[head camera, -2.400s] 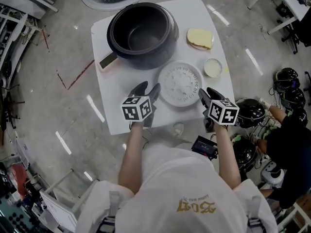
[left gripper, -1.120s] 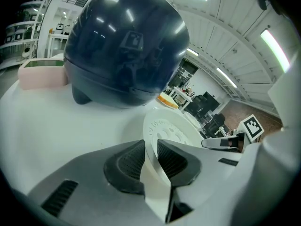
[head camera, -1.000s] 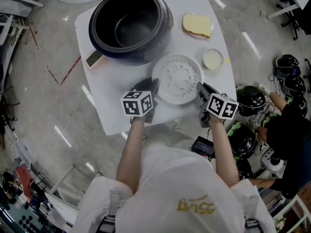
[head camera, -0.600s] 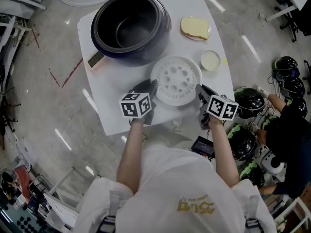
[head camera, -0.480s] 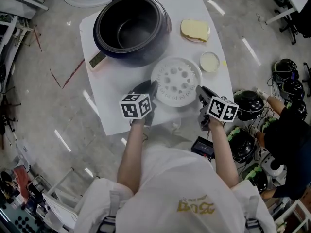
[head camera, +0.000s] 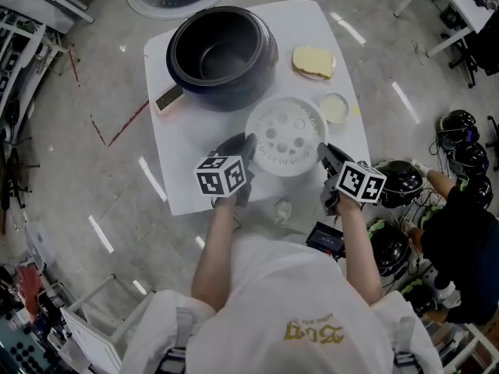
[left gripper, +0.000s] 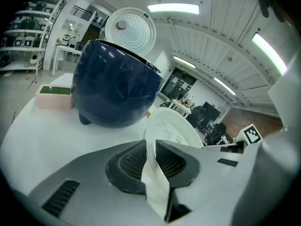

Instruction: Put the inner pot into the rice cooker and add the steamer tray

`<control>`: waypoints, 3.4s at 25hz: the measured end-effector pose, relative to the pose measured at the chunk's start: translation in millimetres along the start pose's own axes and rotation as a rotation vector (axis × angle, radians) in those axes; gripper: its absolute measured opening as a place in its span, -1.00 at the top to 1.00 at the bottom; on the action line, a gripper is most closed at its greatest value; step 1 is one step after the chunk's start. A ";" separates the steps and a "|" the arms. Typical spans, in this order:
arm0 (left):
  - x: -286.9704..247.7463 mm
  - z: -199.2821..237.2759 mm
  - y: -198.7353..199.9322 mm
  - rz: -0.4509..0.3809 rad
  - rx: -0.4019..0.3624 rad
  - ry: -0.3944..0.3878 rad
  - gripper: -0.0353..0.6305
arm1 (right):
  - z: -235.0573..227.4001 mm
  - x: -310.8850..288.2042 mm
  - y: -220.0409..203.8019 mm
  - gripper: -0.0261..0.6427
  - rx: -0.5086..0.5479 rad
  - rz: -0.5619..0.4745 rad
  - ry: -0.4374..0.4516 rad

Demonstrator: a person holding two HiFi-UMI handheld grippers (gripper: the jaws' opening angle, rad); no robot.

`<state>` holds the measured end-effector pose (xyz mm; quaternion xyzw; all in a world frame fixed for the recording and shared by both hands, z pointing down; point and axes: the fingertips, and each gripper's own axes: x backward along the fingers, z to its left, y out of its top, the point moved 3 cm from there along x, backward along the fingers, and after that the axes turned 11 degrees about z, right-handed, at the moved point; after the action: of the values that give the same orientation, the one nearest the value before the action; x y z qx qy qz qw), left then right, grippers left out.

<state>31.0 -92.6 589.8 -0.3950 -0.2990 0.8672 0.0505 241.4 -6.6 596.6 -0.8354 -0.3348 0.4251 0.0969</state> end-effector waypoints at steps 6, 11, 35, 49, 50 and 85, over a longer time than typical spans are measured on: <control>18.3 -17.0 6.1 -0.040 -0.023 0.002 0.67 | 10.9 19.2 2.7 0.75 -0.002 -0.042 0.035; 30.8 -26.2 13.0 -0.073 -0.041 0.007 0.67 | 19.9 30.8 8.0 0.76 0.001 -0.074 0.063; 105.9 -33.7 66.9 -0.296 -0.027 0.018 0.70 | 93.7 44.0 55.2 0.77 0.122 -0.146 0.207; 146.0 -3.9 123.0 -0.410 -0.021 0.039 0.70 | 159.7 18.8 109.5 0.77 0.222 -0.174 0.276; 147.4 -1.6 127.6 -0.415 -0.022 0.042 0.70 | 163.5 16.3 113.9 0.77 0.226 -0.175 0.280; 136.6 77.4 221.9 -0.497 0.036 0.043 0.69 | 221.4 -65.4 210.6 0.78 0.330 -0.168 0.268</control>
<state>-84.7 -266.5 415.8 -0.3270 -0.3702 0.8247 0.2756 143.1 -235.2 407.6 -0.8264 -0.3133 0.3498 0.3107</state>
